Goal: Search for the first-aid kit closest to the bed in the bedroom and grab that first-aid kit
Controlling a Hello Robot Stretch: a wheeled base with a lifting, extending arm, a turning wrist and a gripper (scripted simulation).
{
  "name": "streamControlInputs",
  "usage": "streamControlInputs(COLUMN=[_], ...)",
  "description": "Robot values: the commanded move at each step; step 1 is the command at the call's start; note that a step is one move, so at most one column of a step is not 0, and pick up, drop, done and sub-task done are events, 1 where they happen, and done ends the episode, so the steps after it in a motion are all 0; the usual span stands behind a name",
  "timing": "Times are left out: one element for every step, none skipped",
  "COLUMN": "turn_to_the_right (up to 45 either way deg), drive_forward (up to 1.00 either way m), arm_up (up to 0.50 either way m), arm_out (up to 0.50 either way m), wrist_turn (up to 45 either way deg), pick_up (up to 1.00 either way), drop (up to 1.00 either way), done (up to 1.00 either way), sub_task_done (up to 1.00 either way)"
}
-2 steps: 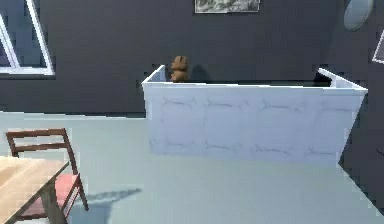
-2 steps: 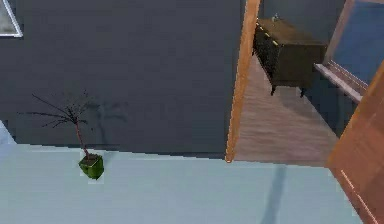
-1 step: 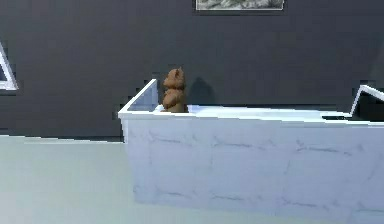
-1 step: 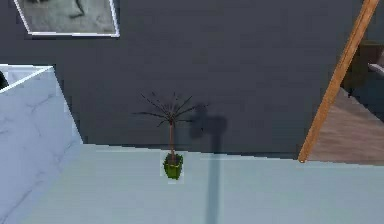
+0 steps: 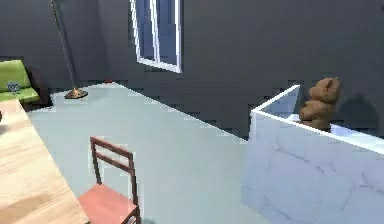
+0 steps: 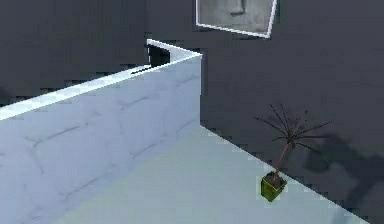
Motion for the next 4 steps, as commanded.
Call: streamControlInputs(turn_to_the_right=[0.0,-39.0,0.0,0.0], drive_forward=[0.9,0.0,1.0,1.0], arm_up=[0.0,0.0,0.0,0.0], arm_out=[0.0,0.0,0.0,0.0], wrist_turn=[0.0,0.0,0.0,0.0], pick_up=[0.0,0.0,0.0,0.0], drop=[0.0,0.0,0.0,0.0], done=[0.0,0.0,0.0,0.0], sub_task_done=[0.0,0.0,0.0,0.0])
